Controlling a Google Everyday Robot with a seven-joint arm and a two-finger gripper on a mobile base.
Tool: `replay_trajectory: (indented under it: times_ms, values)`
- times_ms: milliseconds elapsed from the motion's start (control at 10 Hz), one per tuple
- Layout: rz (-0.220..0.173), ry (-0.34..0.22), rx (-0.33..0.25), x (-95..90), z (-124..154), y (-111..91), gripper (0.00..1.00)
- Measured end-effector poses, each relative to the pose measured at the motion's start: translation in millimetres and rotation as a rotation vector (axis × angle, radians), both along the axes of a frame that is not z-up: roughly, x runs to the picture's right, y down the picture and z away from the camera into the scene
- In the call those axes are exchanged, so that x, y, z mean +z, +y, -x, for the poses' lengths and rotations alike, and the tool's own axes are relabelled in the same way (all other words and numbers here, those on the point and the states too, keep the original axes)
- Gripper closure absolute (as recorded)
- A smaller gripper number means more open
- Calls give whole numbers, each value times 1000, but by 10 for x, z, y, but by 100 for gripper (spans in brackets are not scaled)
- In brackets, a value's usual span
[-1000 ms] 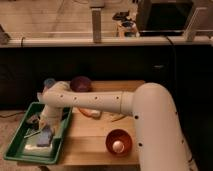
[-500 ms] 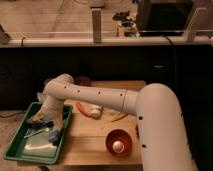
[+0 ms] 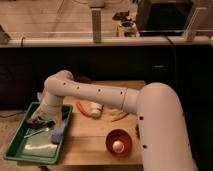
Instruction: Place sponge in tray
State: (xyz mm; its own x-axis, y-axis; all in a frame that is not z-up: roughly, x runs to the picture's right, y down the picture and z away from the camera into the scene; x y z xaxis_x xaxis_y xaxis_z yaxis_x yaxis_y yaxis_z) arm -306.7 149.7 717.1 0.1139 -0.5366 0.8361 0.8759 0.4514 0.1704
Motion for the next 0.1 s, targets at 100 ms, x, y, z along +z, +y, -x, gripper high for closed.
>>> replay_trajectory:
  times_ms: [100]
  values:
    - [0, -1, -1, -2, 6, 4, 20]
